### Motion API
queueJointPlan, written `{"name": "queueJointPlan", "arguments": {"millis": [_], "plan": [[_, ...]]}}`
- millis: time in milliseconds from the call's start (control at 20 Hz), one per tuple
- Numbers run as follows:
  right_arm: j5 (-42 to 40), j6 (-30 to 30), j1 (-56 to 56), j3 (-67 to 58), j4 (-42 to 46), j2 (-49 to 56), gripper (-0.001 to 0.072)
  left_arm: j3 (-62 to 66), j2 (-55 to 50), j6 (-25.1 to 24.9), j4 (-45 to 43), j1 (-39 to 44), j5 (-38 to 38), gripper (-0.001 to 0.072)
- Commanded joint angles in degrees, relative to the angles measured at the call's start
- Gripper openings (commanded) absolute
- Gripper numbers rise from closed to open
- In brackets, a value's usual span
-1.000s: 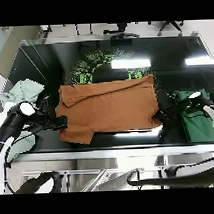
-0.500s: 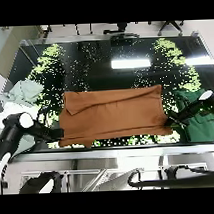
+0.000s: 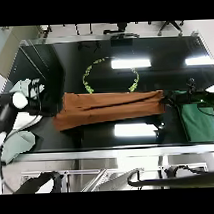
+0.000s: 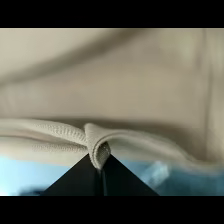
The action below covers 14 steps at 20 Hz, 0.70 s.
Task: Fold the shirts.
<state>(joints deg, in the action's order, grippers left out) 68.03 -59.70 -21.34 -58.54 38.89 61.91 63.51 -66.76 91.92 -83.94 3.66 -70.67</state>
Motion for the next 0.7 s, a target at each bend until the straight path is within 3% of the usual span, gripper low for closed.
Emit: {"name": "queueJointPlan", "arguments": {"millis": [0, 200, 350, 400, 450, 500, 600, 650], "plan": [[-6.43, 6.91, 0.09, -4.63, -7.32, 7.06, 0.0016, 10.8, -12.74, -1.05, 0.17, 0.0, 4.94, 0.0013], [-11.02, 16.48, 0.42, -5.99, -13.73, 15.61, 0.0017, 18.62, -25.94, -1.05, 0.7, 0.11, 7.56, 0.0013], [-11.15, 18.16, 0.24, -7.26, -14.43, 18.91, 0.0031, 22.05, -32.63, -1.05, 5.53, 0.11, 7.1, 0.0018], [-10.99, 18.14, -0.11, -8.15, -12.98, 18.86, 0.0156, 23.23, -34.16, -1.05, 6.8, 0.11, 5.92, 0.003], [-10.49, 17.66, -0.68, -9.73, -11.15, 18.64, 0.0296, 24.61, -35.23, -1.05, 7.52, 0.11, 4.52, 0.0328], [-10.08, 17.18, -1.16, -11.45, -8.74, 18.36, 0.0306, 26.56, -36.2, -1.01, 7.52, 0.11, 2.67, 0.0708], [-9.86, 13.77, -1.77, -14.86, -2.58, 17.99, 0.0559, 30.62, -37.09, -1.05, 7.48, 0.11, -1.09, 0.069], [-9.66, 12.74, -1.77, -15.93, -0.81, 17.99, 0.0621, 32.33, -37.03, -1.05, 7.52, 0.11, -2.29, 0.069]]}}
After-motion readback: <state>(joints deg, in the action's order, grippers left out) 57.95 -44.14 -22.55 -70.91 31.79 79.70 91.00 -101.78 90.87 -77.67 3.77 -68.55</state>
